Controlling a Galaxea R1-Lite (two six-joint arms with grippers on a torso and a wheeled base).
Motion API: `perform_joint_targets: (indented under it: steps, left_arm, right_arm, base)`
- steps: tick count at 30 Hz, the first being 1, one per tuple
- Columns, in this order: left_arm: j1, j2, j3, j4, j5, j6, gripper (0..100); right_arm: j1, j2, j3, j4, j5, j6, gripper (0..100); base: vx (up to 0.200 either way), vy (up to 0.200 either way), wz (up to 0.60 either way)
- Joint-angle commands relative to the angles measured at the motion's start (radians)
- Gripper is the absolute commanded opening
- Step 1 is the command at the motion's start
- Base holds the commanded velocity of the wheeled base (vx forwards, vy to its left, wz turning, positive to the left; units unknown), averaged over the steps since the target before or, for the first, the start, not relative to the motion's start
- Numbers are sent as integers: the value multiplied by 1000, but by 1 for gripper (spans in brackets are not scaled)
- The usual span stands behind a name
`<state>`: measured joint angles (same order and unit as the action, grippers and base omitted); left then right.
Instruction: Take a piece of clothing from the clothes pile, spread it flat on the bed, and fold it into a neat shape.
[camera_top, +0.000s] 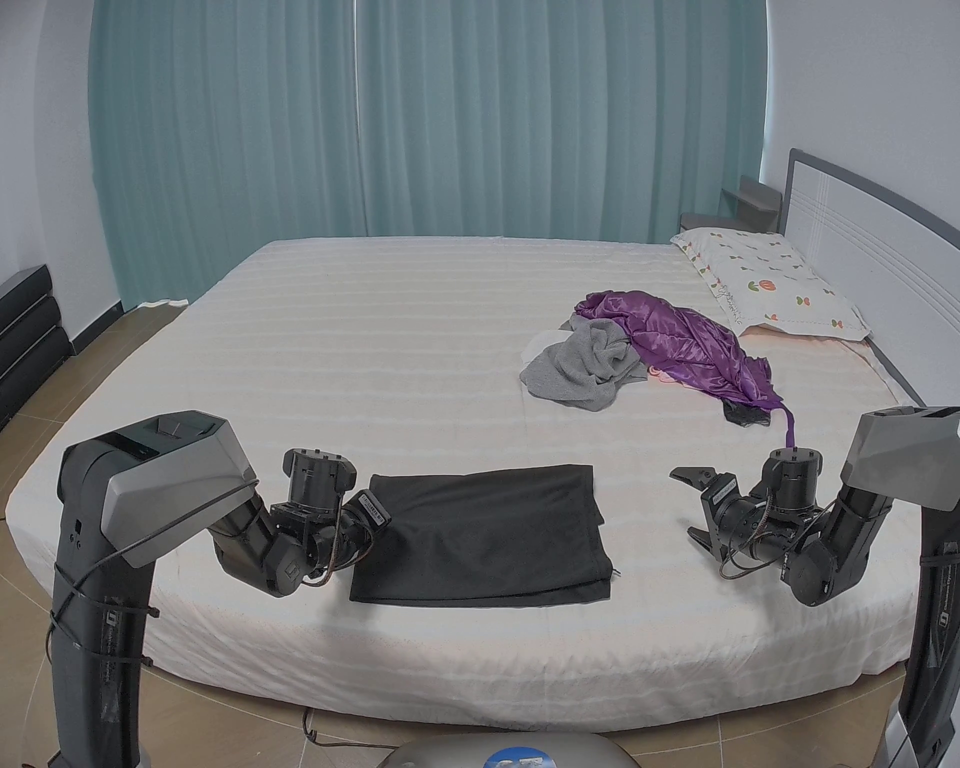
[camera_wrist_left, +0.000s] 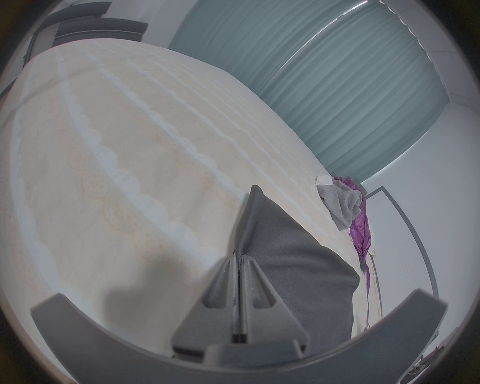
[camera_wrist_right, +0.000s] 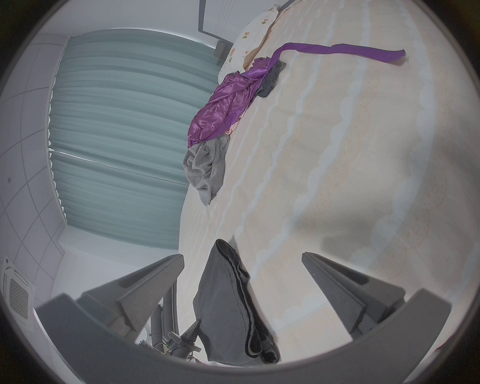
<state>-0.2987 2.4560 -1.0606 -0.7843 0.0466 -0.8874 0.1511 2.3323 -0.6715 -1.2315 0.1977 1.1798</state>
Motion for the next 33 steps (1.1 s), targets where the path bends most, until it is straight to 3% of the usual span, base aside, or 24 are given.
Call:
perform_joint_targets:
  steps: [1,33]
  left_arm:
    - [6,-3,1,-9,-1,-8,0]
    - [64,-35,36,-93,-5,-18,0]
  right_arm:
    - [2,2,0,0,0,-2,100]
    - [10,21,16,-51,-3,-6,100]
  base:
    - [0,200,0]
    - [0,200,0]
